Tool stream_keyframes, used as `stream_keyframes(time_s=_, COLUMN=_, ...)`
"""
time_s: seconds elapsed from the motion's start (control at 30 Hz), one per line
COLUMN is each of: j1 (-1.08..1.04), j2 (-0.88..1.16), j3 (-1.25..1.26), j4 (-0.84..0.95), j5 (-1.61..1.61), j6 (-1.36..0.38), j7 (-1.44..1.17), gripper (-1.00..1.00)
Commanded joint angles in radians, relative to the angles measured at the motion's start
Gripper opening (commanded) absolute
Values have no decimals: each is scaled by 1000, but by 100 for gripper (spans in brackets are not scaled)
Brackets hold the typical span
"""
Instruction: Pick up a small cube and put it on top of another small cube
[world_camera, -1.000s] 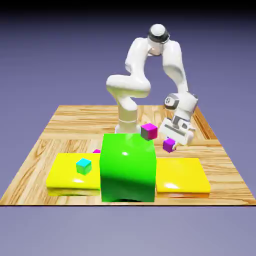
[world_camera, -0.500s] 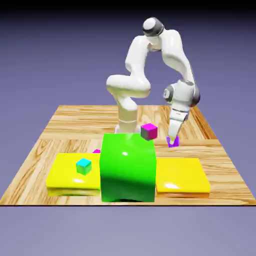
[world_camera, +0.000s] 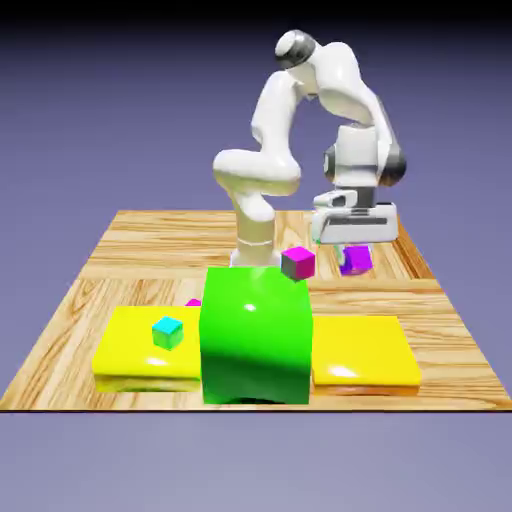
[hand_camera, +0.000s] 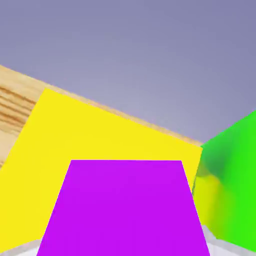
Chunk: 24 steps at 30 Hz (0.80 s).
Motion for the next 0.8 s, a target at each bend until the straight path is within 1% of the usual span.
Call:
stream_keyframes(time_s=0.0, j1=-2, j2=0, j3=-20, j4=8, j5=-2, j6=1, j7=45, gripper=-100)
stream_keyframes(time_s=0.13, j1=-14, j2=4, j3=-103, j4=37, j5=-5, j6=4, j7=218, gripper=-100)
stream_keyframes(time_s=0.63, j1=-334, j2=180, j3=-646, j4=-166, j5=39, j6=-50, j7=834, gripper=-100)
stream_keyframes(time_s=0.77, j1=-429, j2=238, j3=-791, j4=-248, j5=57, j6=-69, j7=958, gripper=-100)
